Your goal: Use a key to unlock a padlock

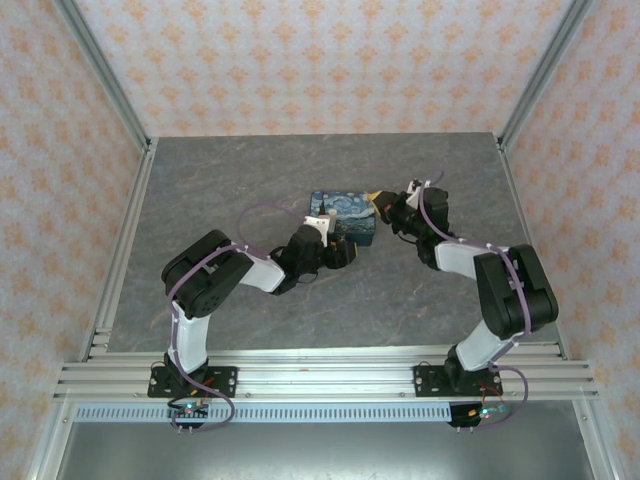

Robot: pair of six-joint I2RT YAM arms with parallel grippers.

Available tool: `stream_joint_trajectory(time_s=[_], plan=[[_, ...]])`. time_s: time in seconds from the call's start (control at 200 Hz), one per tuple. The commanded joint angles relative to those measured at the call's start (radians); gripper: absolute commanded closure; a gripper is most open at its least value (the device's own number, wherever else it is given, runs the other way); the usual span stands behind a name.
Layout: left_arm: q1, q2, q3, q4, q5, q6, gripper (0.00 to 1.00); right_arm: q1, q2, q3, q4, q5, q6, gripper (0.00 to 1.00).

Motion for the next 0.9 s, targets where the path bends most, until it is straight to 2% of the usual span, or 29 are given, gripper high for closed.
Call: stream_joint_trajectory(time_s=[0.0,0.28,0.591,0.891], plan=[[0.007,0.002,0.023,-0.055,-0.014,0.026,0.36,-0.004,0.058,0.028,-0.026,-0.014,-0.030,1.00],[0.006,-0.003,0.027,-0.062,-0.007,0.034,0.36,-0.006,0.174,0.039,0.042,-0.025,-0.013,1.00],[0.004,0.011,0.059,-0.087,-0.012,0.054,0.36,-0.006,0.188,0.013,0.067,-0.028,-0.008,1.00],[-0.016,-0.012,0.090,-0.195,-0.161,0.129,0.36,-0.006,0.189,-0.002,0.081,-0.030,0.000,1.00]])
